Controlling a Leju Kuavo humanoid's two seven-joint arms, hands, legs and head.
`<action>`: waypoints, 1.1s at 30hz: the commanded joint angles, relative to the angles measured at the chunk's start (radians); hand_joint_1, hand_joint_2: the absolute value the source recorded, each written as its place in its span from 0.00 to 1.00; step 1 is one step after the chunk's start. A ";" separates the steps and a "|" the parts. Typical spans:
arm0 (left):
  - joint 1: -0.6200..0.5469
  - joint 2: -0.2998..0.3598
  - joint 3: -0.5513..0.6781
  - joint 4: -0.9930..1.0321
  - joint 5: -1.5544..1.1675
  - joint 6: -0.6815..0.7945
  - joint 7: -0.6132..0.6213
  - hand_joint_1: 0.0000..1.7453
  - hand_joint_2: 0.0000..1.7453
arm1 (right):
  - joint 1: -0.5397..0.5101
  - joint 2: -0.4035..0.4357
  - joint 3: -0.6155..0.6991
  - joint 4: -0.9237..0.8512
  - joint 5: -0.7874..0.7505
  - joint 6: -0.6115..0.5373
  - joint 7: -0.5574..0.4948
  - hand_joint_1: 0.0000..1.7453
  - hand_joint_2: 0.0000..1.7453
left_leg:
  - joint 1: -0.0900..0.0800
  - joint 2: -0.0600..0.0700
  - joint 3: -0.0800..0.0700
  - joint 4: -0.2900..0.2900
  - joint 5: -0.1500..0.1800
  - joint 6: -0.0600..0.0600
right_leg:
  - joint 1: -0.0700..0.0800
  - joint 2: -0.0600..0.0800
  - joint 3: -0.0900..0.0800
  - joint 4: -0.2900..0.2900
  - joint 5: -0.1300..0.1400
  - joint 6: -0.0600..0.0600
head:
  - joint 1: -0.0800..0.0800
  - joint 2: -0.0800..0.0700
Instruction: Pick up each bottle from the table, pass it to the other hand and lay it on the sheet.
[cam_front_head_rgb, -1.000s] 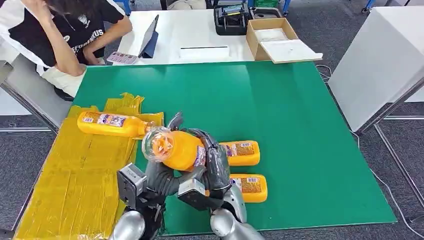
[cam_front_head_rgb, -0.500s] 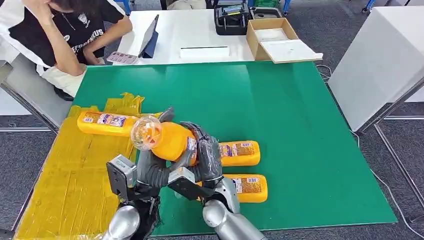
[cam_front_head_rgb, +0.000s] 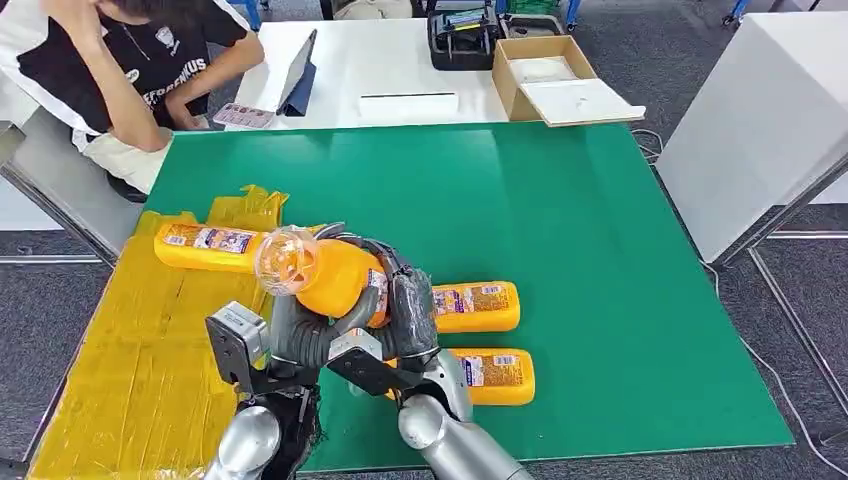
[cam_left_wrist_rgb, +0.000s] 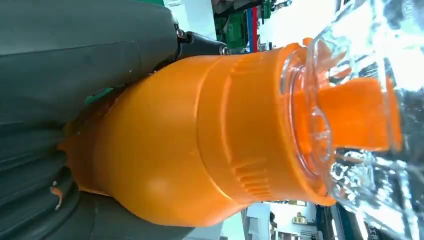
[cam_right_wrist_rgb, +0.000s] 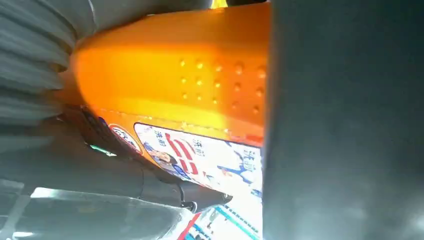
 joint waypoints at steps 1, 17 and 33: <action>-0.027 0.003 0.003 0.039 0.000 -0.008 0.003 1.00 1.00 | -0.047 -0.006 -0.023 0.052 -0.008 0.006 -0.001 1.00 1.00 | -0.001 -0.001 0.002 0.000 -0.001 -0.001 | -0.001 -0.003 0.002 0.001 -0.002 0.001 | 0.000 0.000; 0.067 0.017 0.166 -0.031 0.033 0.029 -0.035 1.00 1.00 | 0.213 -0.216 -0.015 -0.627 0.016 0.169 0.018 0.00 1.00 | -0.002 0.000 0.005 0.000 -0.004 -0.002 | -0.002 -0.002 0.005 0.001 -0.004 0.002 | 0.000 0.000; 0.113 0.006 0.209 0.009 -0.234 0.264 -0.131 1.00 1.00 | 0.472 -0.386 -0.085 -1.070 0.186 0.091 0.035 0.00 1.00 | -0.002 -0.004 0.005 -0.001 -0.008 0.002 | -0.002 -0.007 0.005 0.000 -0.006 0.002 | 0.000 0.000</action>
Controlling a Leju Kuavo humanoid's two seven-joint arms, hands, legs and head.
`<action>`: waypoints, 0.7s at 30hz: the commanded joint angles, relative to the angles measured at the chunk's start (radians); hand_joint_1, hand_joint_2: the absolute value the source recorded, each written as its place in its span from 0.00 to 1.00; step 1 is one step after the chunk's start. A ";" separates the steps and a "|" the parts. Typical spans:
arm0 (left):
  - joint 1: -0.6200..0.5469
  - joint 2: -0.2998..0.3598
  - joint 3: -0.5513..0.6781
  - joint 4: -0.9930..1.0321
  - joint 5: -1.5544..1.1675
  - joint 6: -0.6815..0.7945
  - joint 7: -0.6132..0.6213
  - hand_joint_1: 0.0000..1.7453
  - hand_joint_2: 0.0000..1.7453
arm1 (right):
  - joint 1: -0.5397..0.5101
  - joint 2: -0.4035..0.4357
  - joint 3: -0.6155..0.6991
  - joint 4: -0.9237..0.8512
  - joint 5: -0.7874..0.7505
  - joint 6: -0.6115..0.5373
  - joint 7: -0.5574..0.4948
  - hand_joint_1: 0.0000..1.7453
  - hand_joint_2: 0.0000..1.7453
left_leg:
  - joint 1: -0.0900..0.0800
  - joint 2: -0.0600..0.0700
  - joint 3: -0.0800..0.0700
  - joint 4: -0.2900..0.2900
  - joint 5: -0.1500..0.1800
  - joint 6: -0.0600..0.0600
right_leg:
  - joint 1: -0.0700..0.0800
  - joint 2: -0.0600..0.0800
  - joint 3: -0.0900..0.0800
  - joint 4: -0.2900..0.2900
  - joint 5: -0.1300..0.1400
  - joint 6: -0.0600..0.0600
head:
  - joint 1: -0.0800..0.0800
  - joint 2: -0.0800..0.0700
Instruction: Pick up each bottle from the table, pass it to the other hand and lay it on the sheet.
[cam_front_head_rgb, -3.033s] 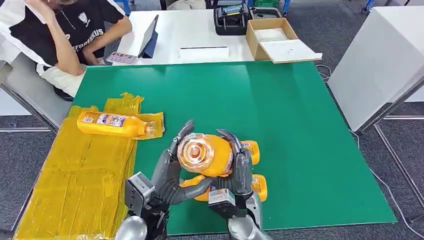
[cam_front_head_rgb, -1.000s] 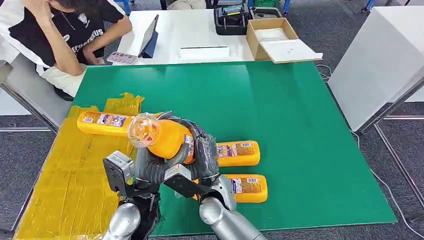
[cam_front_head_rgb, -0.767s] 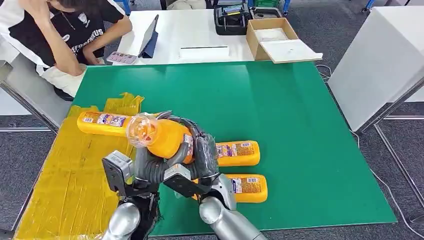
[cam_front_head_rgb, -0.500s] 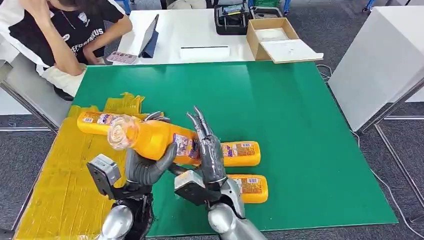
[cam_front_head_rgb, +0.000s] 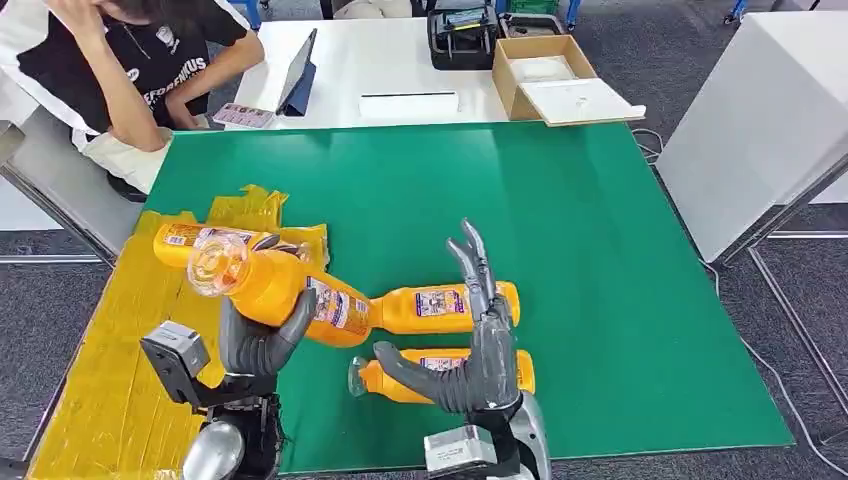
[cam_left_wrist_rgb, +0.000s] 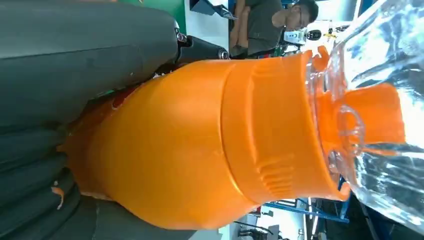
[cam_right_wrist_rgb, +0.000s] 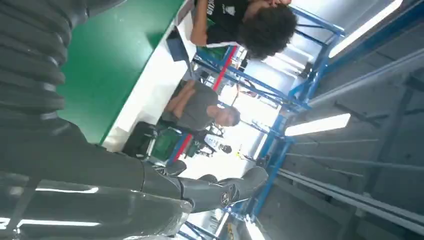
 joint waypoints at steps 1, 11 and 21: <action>-0.005 -0.003 0.047 0.081 -0.429 0.323 -0.042 1.00 1.00 | 0.175 -0.183 -0.085 -0.311 0.172 -0.120 0.028 0.00 1.00 | -0.001 -0.004 0.003 -0.001 -0.001 -0.001 | -0.001 -0.006 0.004 0.000 -0.003 0.001 | 0.000 0.000; 0.010 -0.201 0.407 0.007 -1.190 0.530 -0.205 1.00 1.00 | 0.240 -0.262 -0.193 -0.302 0.299 -0.217 0.113 0.00 1.00 | -0.003 -0.001 0.006 -0.001 -0.005 -0.002 | -0.003 -0.003 0.006 0.000 -0.004 0.002 | 0.000 0.000; -0.035 0.031 0.306 0.075 -1.591 0.530 0.179 1.00 1.00 | 0.274 -0.301 -0.234 -0.322 0.275 -0.248 0.156 0.00 1.00 | -0.003 0.000 0.008 -0.001 -0.005 -0.003 | -0.003 -0.003 0.007 0.001 -0.004 0.000 | 0.000 0.000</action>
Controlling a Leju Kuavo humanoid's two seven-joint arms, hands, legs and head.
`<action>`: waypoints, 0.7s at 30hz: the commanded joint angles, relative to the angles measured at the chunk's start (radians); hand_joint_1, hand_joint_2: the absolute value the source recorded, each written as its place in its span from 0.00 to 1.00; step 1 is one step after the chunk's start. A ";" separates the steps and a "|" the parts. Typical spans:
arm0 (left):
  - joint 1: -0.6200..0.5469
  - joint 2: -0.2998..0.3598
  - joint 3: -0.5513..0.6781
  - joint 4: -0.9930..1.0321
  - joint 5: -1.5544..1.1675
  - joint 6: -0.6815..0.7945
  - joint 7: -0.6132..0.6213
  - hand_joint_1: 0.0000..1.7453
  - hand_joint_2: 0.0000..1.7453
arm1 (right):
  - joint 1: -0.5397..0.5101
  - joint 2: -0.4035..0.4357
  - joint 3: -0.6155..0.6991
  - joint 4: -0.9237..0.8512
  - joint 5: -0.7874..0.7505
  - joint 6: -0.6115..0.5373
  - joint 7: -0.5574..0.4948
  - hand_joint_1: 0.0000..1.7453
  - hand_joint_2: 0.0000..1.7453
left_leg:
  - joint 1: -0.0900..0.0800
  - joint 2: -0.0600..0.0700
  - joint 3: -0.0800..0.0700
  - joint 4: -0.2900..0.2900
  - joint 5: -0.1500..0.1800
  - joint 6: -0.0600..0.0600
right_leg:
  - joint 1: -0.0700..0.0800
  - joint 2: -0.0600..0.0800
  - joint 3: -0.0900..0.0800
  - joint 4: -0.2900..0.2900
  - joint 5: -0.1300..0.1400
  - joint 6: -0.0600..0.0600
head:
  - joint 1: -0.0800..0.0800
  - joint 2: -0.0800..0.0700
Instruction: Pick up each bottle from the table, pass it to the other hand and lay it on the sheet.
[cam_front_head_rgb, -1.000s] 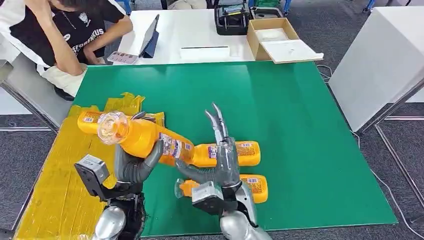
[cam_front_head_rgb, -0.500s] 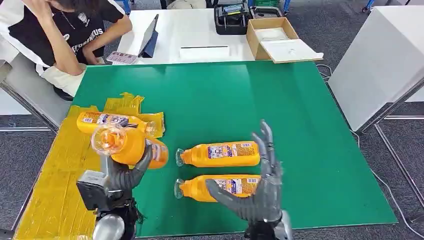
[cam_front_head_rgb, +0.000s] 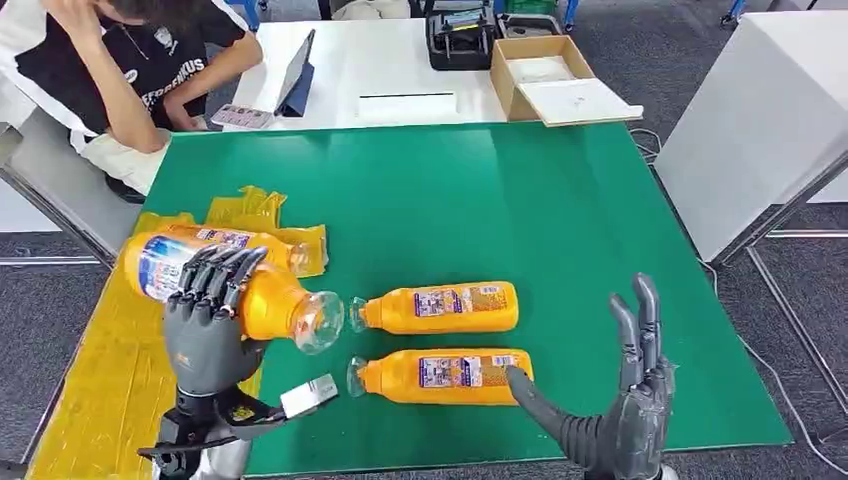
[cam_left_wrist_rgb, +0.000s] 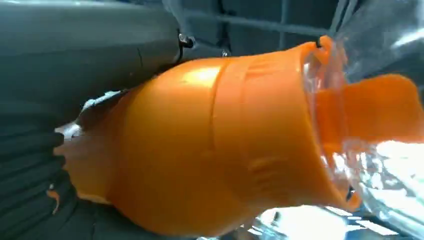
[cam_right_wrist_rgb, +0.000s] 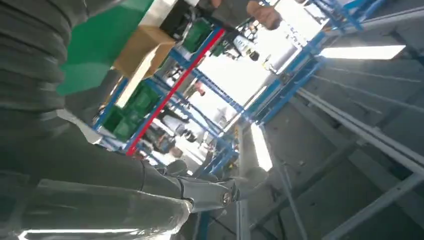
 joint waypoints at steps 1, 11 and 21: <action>-0.046 0.251 -0.053 0.114 -0.162 0.004 0.376 1.00 1.00 | 0.023 -0.034 -0.035 -0.005 0.012 -0.023 0.026 0.00 1.00 | -0.001 -0.002 0.005 -0.002 0.000 -0.002 | -0.001 -0.004 0.004 0.000 -0.002 0.000 | 0.001 0.000; -0.383 0.624 -0.900 0.572 -0.162 0.004 1.253 1.00 1.00 | -0.007 -0.015 -0.047 0.044 -0.022 0.057 -0.009 0.00 1.00 | -0.002 -0.006 0.007 -0.007 0.005 -0.005 | -0.001 -0.007 0.001 -0.001 -0.002 -0.002 | -0.001 0.000; -0.355 0.460 -0.684 0.701 -0.162 0.004 1.017 1.00 1.00 | -0.032 -0.028 -0.070 0.036 -0.037 0.080 0.009 0.00 1.00 | -0.002 0.001 0.004 -0.005 0.006 -0.004 | -0.002 -0.001 0.000 0.001 0.000 -0.005 | 0.001 0.000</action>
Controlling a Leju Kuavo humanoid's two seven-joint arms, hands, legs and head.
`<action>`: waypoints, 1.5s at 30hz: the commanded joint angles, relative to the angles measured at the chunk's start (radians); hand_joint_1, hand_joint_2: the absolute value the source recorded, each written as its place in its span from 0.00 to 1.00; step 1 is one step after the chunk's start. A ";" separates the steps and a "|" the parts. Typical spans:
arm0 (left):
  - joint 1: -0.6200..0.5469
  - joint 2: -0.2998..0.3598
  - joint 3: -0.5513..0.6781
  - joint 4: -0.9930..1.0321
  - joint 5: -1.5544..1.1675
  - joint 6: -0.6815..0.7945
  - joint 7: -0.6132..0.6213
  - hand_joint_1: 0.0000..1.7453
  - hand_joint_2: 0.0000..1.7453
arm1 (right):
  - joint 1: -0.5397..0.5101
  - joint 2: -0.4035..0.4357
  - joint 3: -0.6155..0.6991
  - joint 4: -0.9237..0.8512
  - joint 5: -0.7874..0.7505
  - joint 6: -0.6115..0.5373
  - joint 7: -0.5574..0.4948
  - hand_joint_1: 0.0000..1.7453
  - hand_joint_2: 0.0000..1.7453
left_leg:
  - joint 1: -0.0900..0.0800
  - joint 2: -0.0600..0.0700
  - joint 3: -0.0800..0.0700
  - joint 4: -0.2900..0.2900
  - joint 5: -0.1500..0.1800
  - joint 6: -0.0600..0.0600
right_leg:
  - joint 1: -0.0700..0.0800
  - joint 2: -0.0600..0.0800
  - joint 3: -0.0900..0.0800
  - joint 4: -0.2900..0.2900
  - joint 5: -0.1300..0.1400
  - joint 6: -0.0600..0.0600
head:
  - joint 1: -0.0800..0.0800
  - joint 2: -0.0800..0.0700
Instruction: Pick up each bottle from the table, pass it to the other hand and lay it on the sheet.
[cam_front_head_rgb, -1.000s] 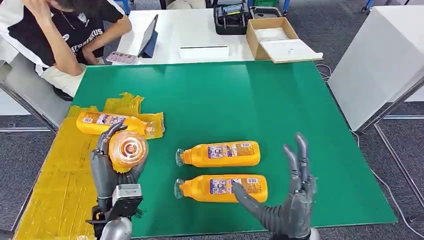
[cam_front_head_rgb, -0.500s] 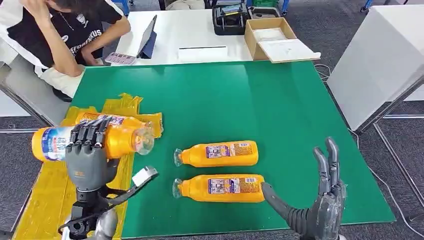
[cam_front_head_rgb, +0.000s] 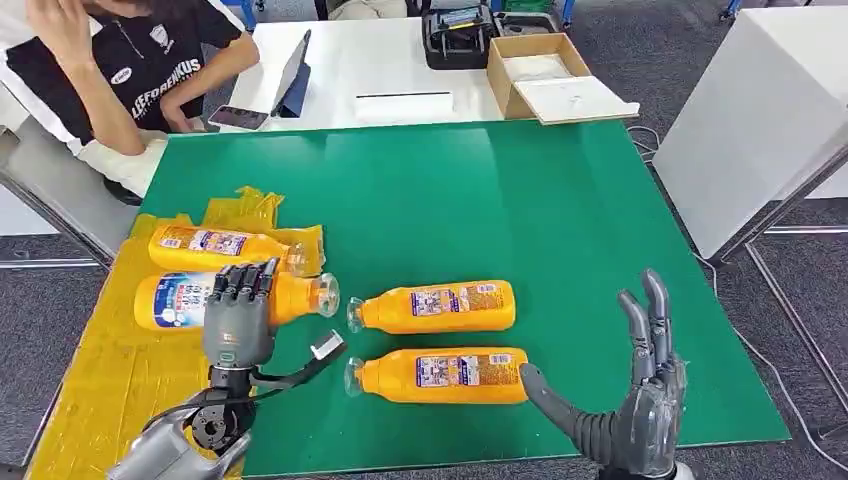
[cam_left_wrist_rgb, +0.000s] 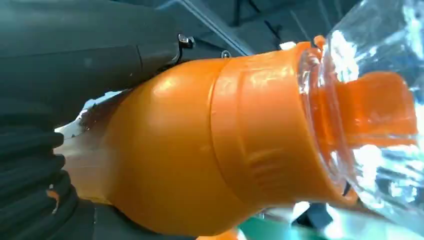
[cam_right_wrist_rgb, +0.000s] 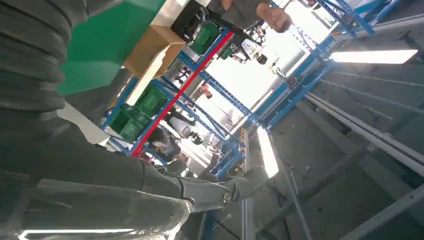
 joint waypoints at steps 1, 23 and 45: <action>-0.046 -0.110 0.071 0.206 -0.006 0.003 -0.175 1.00 1.00 | -0.028 -0.008 -0.034 0.040 -0.007 0.014 0.019 0.00 1.00 | -0.002 -0.006 0.004 -0.001 0.000 -0.002 | -0.001 -0.007 0.006 0.000 -0.003 0.001 | -0.002 0.000; -0.055 -0.179 0.250 0.298 -0.006 0.003 -0.160 1.00 1.00 | -0.027 0.015 -0.044 0.042 0.002 0.037 0.034 0.00 1.00 | 0.000 -0.004 0.003 0.000 -0.002 -0.001 | 0.000 -0.004 0.004 0.000 -0.002 0.001 | 0.000 0.000; -0.108 -0.243 0.332 0.492 -0.006 0.003 -0.237 0.00 1.00 | -0.034 -0.006 -0.036 0.082 -0.010 0.029 0.029 0.00 1.00 | -0.001 -0.006 0.006 0.000 -0.003 -0.001 | -0.001 -0.008 0.008 0.001 -0.004 0.001 | 0.000 0.000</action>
